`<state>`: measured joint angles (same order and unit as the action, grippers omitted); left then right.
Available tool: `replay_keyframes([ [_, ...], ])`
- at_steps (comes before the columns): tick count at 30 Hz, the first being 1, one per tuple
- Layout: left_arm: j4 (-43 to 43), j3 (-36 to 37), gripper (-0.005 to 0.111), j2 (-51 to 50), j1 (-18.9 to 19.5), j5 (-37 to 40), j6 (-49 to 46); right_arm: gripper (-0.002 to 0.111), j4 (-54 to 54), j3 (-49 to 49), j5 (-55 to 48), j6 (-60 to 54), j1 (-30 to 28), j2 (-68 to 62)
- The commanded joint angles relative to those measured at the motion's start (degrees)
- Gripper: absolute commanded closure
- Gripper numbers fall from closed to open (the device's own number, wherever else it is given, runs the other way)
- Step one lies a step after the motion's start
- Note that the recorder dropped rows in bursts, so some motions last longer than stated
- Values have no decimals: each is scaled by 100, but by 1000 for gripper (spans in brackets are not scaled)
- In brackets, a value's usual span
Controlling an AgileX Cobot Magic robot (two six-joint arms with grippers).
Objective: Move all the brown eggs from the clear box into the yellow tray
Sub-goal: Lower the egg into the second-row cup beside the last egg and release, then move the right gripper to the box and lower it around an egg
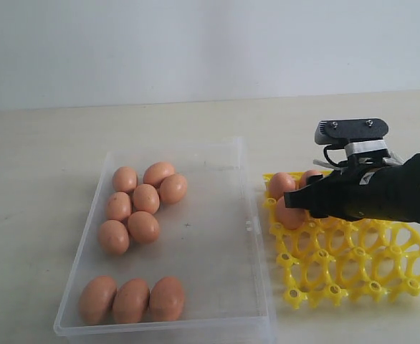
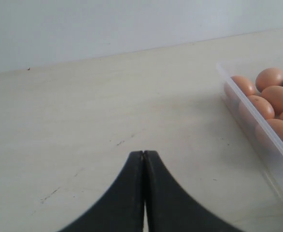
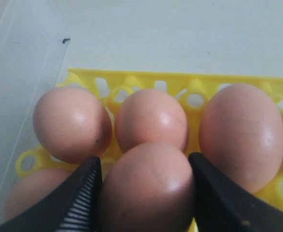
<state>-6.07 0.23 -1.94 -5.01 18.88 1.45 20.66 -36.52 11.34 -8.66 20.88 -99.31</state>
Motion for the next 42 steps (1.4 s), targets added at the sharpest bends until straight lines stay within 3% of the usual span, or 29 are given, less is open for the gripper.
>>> replay_keyframes([
  [1,8,-23,107,-4,-18,-79,25,108,-27,11,-301,-40,-21,3],
  [6,8,-23,107,-4,-18,-79,25,106,-27,11,-413,-215,-21,3],
  [11,8,-23,107,-4,-18,-79,25,71,-17,11,-436,-220,-21,3],
  [14,8,-23,107,-4,-18,-79,25,57,-7,11,-436,-220,-21,3],
  [35,8,-23,107,-4,-18,-79,25,55,9,-25,-588,-220,-21,904],
  [42,8,-23,107,-4,-18,-79,25,57,-6,-848,-1933,-229,194,1591],
])
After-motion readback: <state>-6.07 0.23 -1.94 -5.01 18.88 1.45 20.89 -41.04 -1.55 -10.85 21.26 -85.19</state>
